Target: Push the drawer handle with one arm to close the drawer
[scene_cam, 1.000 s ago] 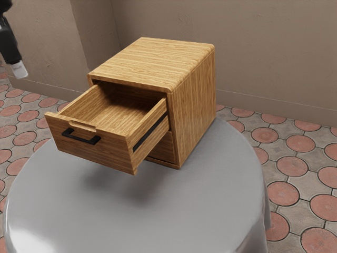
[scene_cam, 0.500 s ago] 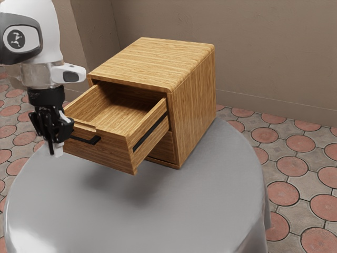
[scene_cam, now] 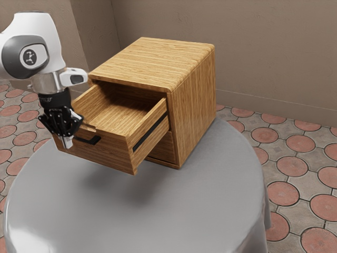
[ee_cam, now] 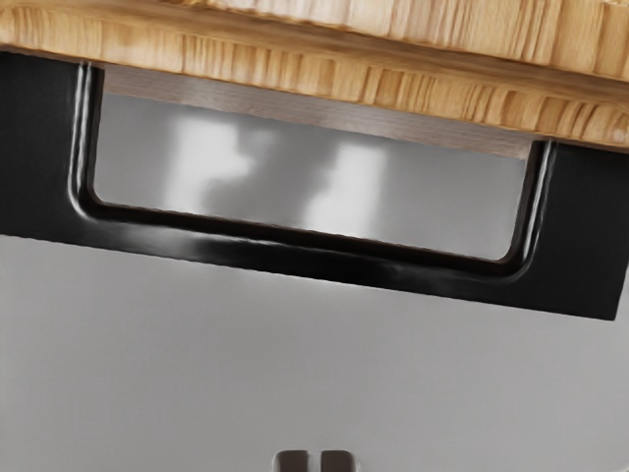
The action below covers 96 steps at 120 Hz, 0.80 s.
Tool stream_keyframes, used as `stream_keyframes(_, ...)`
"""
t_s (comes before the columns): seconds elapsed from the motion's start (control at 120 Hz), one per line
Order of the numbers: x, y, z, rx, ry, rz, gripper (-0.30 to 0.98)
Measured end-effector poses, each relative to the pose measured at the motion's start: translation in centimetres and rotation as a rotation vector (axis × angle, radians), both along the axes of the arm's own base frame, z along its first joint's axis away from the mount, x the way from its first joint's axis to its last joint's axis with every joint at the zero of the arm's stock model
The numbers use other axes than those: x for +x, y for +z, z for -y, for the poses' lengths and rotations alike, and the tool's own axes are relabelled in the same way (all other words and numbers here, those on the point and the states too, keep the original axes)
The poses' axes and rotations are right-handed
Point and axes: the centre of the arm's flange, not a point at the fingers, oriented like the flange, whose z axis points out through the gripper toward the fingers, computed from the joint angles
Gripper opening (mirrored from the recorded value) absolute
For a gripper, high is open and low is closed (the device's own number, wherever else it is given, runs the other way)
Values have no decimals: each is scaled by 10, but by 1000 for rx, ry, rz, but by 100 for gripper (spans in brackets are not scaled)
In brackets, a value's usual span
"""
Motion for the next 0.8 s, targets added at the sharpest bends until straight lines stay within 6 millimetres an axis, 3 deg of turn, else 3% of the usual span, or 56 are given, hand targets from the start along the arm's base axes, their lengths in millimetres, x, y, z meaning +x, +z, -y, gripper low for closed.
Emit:
stream_keyframes(0.083, 3, -1, -8, 11, 6, 12, -10)
stream_keyframes(0.8, 25, -20, -4, 27, -39, 38, -10)
